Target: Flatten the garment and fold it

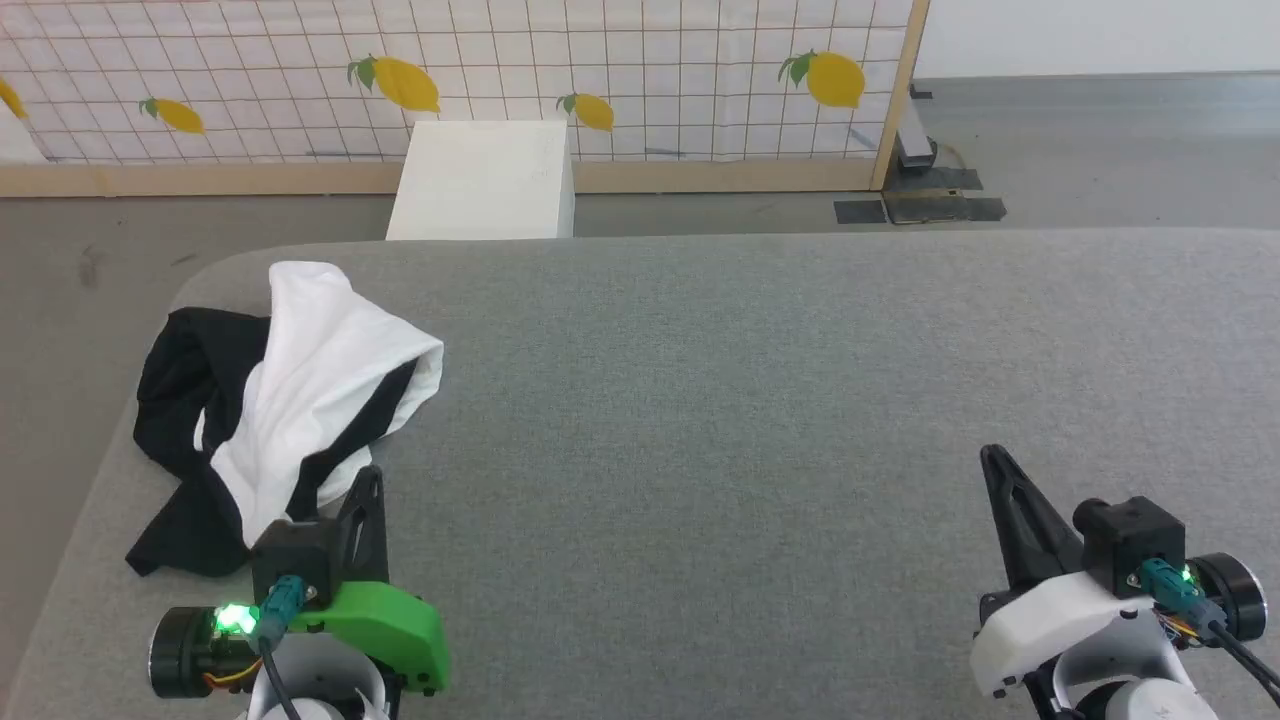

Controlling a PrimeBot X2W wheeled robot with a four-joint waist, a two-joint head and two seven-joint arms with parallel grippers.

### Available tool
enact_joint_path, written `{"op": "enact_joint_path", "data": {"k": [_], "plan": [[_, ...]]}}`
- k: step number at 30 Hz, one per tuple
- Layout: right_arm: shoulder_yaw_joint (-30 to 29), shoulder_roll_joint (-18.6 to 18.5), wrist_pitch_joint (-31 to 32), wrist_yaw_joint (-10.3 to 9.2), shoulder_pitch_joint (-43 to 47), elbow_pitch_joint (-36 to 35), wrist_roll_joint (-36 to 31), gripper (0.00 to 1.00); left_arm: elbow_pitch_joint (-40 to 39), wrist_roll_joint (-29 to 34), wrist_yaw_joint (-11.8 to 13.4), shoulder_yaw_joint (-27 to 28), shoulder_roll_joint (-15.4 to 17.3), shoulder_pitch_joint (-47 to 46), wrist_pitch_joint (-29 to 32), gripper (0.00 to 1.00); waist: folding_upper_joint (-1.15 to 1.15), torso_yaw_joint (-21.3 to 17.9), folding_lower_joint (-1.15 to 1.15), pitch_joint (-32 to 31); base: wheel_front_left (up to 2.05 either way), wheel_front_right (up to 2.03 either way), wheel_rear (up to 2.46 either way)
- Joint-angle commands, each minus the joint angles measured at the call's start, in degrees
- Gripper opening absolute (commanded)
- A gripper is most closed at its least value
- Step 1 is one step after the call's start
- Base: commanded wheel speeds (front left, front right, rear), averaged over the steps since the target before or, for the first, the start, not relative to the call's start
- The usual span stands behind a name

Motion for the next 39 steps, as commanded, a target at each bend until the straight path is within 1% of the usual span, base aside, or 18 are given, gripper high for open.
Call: {"op": "enact_joint_path", "data": {"k": [1,39], "plan": [[0.1,0.0,0.2,0.2,-0.9,-0.3,-0.4,0.0,-0.2,0.7,-0.1,0.2,-0.3,-0.5,0.1,0.0,0.0,0.0,0.0,0.0,0.0,0.0,0.0],[0.1,0.0,0.2,0.2,-0.9,-0.3,-0.4,0.0,-0.2,0.7,-0.1,0.2,-0.3,-0.5,0.1,0.0,0.0,0.0,0.0,0.0,0.0,0.0,0.0]]}}
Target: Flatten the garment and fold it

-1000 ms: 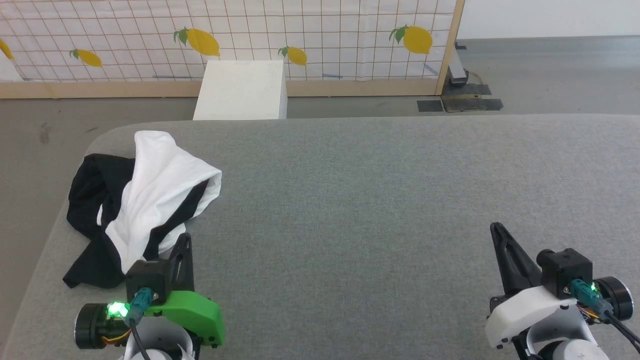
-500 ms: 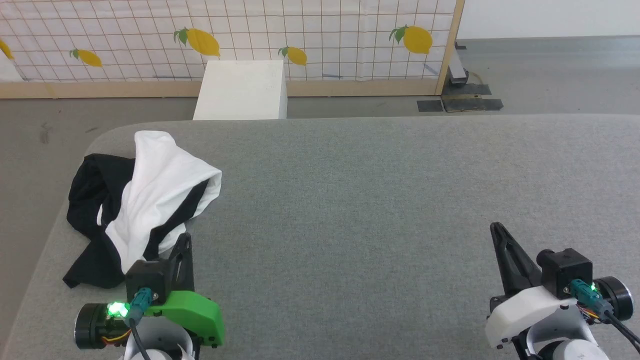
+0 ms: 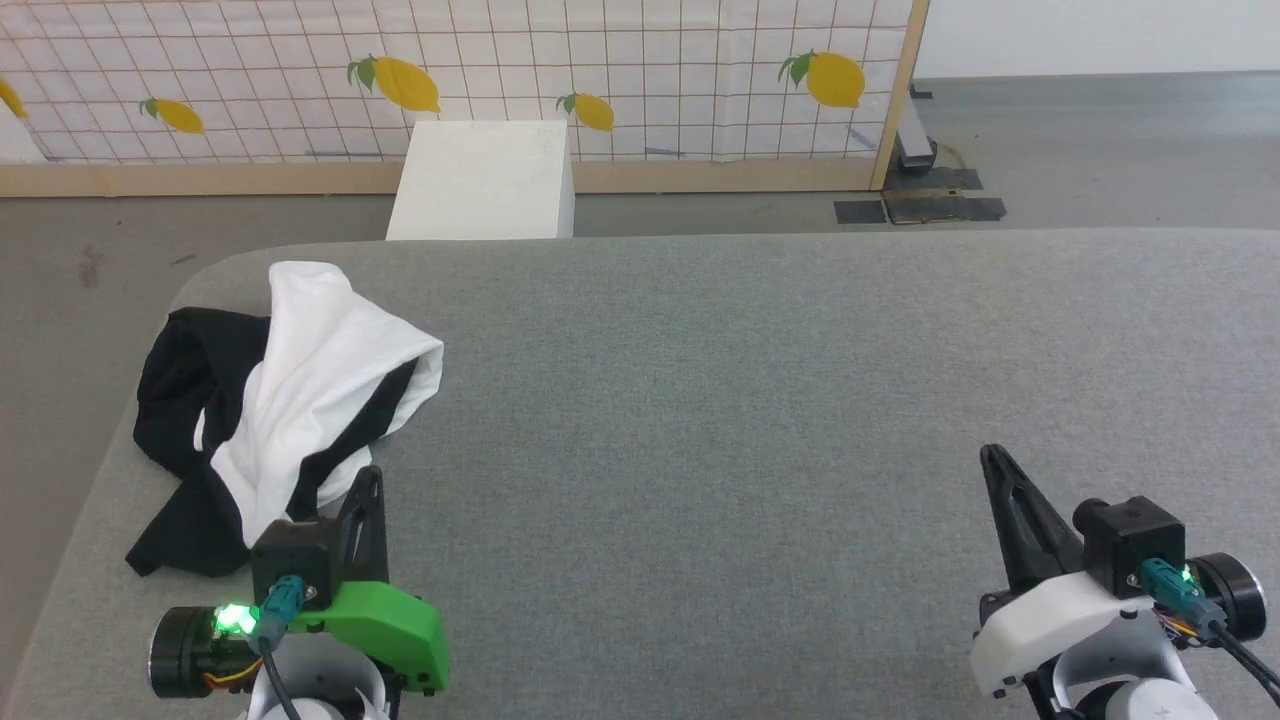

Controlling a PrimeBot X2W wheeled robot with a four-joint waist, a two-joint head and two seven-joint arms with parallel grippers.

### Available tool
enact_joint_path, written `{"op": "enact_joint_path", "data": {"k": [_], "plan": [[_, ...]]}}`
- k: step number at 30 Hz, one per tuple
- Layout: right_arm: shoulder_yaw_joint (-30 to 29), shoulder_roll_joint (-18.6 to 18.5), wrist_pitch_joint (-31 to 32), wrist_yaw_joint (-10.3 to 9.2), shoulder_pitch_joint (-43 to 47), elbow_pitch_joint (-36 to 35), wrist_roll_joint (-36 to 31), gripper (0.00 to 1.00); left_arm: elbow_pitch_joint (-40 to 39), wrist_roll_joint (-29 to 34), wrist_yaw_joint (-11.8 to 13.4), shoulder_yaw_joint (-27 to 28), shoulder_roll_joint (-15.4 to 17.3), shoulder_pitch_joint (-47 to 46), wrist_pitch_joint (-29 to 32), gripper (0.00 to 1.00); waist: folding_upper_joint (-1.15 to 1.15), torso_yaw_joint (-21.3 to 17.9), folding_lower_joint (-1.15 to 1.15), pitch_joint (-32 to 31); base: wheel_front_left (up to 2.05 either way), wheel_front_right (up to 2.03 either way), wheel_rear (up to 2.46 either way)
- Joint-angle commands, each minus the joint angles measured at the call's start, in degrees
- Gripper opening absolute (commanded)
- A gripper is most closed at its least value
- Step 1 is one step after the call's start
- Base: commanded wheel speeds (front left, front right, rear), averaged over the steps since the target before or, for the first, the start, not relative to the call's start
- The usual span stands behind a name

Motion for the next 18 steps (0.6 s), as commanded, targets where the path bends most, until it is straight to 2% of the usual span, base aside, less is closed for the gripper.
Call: {"op": "enact_joint_path", "data": {"k": [1,17,18], "plan": [[0.1,0.0,0.2,0.2,-0.9,-0.3,-0.4,0.0,-0.2,0.7,-0.1,0.2,-0.3,-0.5,0.1,0.0,0.0,0.0,0.0,0.0,0.0,0.0,0.0],[0.1,0.0,0.2,0.2,-0.9,-0.3,-0.4,0.0,-0.2,0.7,-0.1,0.2,-0.3,-0.5,0.1,0.0,0.0,0.0,0.0,0.0,0.0,0.0,0.0],[0.0,0.0,0.0,0.0,0.0,0.0,0.0,1.0,0.0,0.1,0.0,0.0,0.0,0.0,0.0,1.0,0.0,0.0,0.0,0.0,0.0,0.0,0.0]]}}
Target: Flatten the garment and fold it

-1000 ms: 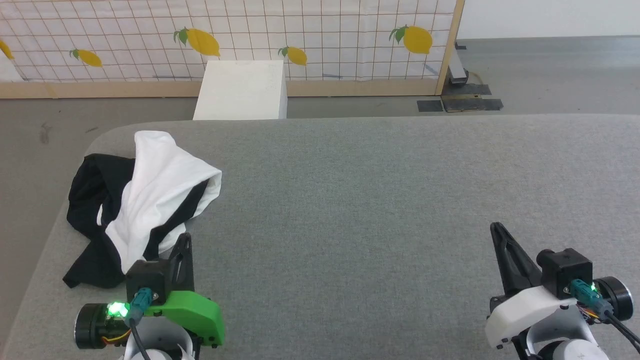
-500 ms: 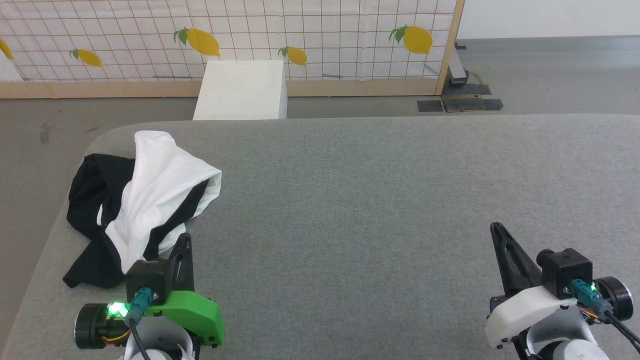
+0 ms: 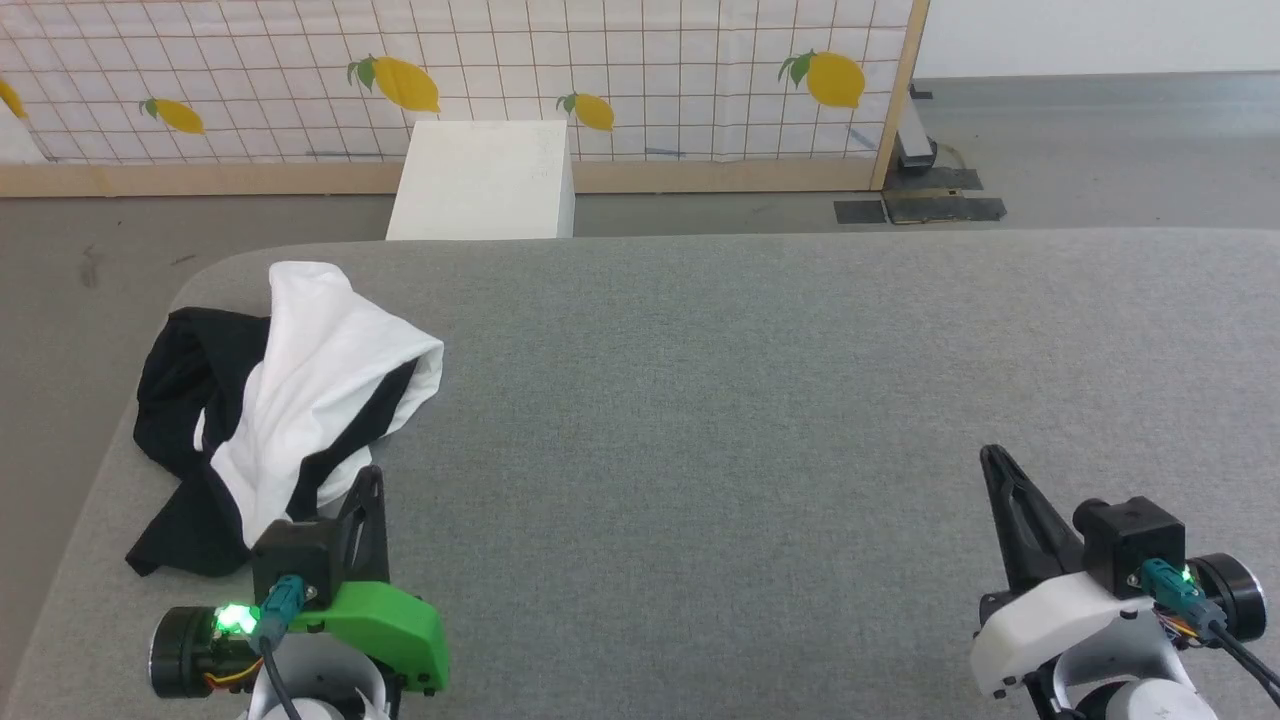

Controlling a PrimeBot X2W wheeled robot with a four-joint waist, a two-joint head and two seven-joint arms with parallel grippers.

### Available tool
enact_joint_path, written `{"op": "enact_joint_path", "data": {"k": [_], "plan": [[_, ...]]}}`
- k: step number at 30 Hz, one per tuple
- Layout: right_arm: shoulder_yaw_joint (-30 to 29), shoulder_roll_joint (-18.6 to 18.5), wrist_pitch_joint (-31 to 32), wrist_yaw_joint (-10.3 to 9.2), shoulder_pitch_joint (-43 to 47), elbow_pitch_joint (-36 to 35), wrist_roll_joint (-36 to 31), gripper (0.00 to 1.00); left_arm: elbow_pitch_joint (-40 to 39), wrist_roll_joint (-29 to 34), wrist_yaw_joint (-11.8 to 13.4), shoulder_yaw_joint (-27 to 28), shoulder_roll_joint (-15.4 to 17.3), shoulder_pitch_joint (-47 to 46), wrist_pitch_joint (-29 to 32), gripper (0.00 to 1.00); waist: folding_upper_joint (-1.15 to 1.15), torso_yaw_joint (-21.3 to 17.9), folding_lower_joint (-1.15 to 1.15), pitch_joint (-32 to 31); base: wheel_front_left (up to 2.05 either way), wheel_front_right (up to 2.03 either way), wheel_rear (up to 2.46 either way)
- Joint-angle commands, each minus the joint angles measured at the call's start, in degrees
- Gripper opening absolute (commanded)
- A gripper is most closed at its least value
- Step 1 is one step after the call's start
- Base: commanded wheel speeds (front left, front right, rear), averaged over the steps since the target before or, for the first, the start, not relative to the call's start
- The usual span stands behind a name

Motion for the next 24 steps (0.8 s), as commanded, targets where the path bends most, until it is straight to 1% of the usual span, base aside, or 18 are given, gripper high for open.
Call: {"op": "enact_joint_path", "data": {"k": [1,24], "plan": [[0.0,0.0,0.0,-0.01,0.0,0.0,0.1,1.0,0.0,-0.1,0.0,0.0,0.0,0.0,0.0,1.0,0.0,0.0,0.0,0.0,0.0,0.0,0.0],[-0.8,0.0,-2.6,0.03,1.0,1.9,3.5,1.0,0.9,-1.9,0.8,-1.5,0.0,0.6,-2.6,1.0,0.0,-0.2,0.0,-0.1,0.0,0.0,0.0]]}}
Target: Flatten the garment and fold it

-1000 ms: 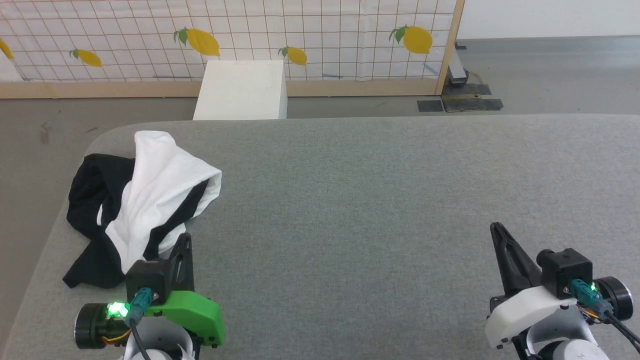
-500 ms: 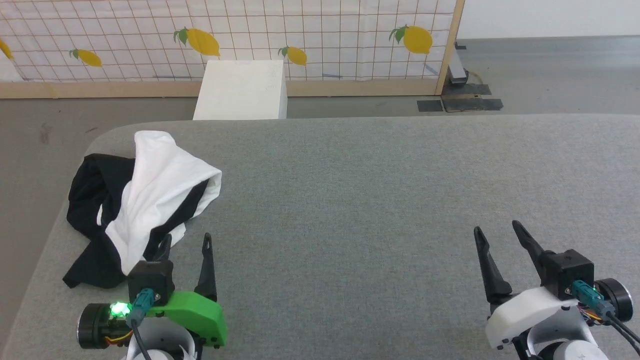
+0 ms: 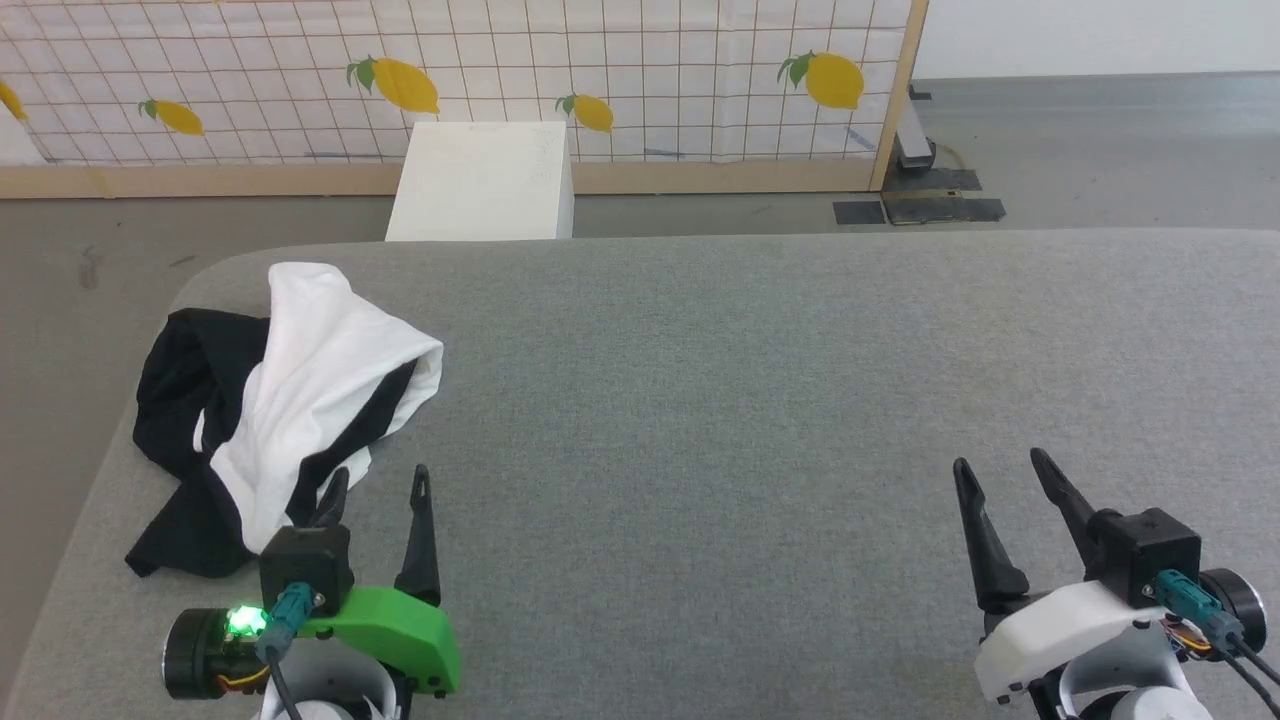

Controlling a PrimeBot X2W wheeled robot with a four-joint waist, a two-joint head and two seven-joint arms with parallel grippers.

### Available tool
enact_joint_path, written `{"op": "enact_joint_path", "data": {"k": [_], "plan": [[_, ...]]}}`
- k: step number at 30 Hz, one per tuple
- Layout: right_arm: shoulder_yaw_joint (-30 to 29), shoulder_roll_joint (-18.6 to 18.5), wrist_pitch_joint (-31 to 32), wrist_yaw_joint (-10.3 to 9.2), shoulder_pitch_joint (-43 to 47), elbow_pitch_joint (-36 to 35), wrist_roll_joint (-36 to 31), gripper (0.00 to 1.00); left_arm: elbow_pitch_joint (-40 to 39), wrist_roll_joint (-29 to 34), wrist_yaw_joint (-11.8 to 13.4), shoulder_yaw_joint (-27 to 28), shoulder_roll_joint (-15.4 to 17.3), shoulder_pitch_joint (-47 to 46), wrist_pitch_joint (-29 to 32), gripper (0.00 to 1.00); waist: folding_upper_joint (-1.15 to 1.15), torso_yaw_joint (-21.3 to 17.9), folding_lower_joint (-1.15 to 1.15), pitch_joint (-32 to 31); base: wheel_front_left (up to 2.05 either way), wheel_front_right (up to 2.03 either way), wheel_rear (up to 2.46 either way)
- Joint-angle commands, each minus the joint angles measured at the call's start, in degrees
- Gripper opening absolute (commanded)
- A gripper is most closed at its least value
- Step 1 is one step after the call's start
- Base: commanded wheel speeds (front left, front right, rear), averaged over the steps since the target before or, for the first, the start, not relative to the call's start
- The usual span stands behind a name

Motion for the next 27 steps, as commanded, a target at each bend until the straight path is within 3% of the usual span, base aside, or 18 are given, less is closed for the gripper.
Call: {"op": "enact_joint_path", "data": {"k": [1,14,27], "plan": [[-0.2,0.0,-0.7,0.04,0.6,0.4,0.8,1.0,0.2,-0.6,0.3,-0.3,-0.1,0.6,-0.7,1.0,0.0,0.0,0.0,0.0,0.0,0.0,0.0],[-0.4,0.0,-2.2,0.06,0.8,1.7,2.3,1.0,0.4,-1.6,1.1,-0.3,-0.1,1.1,-2.2,1.0,0.0,1.4,0.0,-0.1,0.0,0.0,0.0],[0.1,0.0,-3.8,0.08,1.1,3.3,3.5,1.0,0.3,-2.5,2.0,0.4,-0.1,2.4,-3.7,1.0,0.0,6.1,0.0,-0.1,0.0,0.0,0.0]]}}
